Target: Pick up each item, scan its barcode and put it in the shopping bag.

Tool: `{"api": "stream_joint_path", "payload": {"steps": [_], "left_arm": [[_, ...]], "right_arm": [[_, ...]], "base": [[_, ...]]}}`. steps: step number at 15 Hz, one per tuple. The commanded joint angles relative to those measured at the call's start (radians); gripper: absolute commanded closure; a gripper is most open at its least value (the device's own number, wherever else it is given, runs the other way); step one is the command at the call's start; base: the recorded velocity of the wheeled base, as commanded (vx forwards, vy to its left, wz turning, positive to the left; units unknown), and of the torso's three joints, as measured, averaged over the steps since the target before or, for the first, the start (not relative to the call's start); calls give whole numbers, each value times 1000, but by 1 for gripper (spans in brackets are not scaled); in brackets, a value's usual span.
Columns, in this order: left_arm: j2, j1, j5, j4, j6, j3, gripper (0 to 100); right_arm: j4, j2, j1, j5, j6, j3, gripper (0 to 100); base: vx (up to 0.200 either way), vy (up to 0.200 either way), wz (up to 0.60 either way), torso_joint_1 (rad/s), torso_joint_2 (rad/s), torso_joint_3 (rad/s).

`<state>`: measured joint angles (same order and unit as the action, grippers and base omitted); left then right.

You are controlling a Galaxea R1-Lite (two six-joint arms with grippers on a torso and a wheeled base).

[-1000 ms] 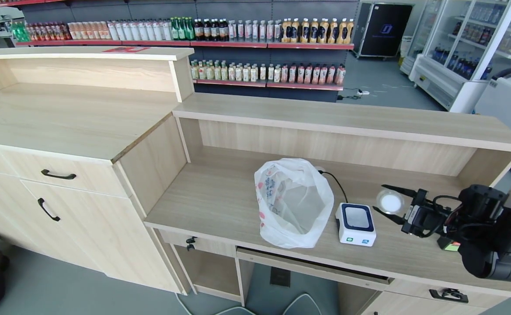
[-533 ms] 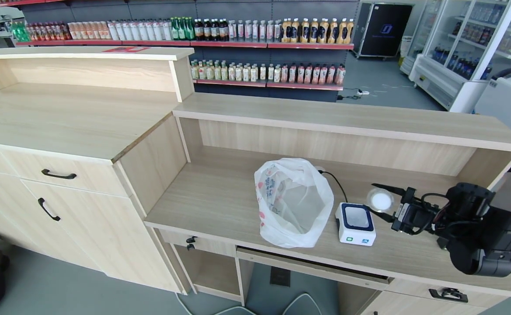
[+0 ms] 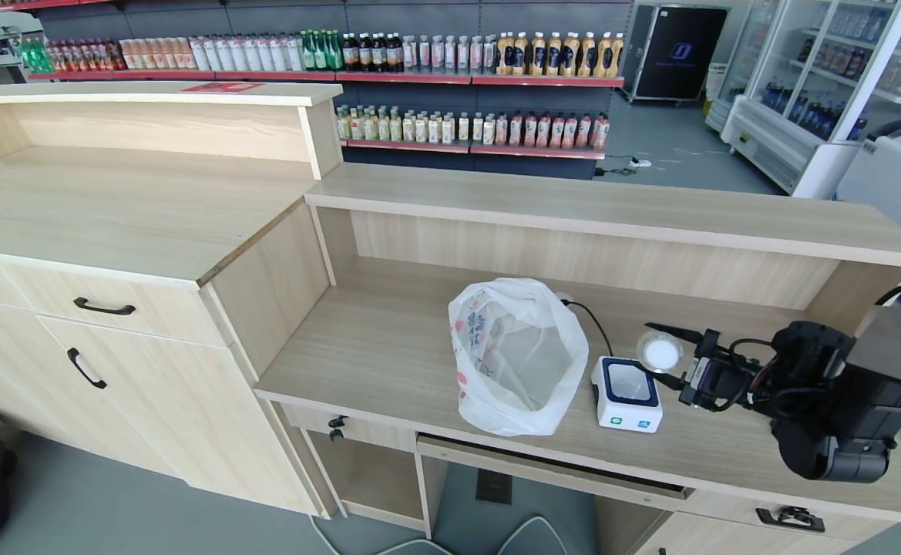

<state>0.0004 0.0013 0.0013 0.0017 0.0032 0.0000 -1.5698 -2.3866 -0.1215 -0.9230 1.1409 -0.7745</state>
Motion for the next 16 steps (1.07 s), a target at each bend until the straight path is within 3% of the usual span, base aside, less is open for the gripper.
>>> {"api": "stream_joint_path", "payload": {"steps": [1,16], "left_arm": [[0,0,0,0,0,0,0],[0,0,0,0,0,0,0]], "right_arm": [[-1,-14,11,0,0,-9,100],[-1,-85,46,0,-32,-114,100]], "base": [[0,0,0,0,0,0],[0,0,0,0,0,0]]}}
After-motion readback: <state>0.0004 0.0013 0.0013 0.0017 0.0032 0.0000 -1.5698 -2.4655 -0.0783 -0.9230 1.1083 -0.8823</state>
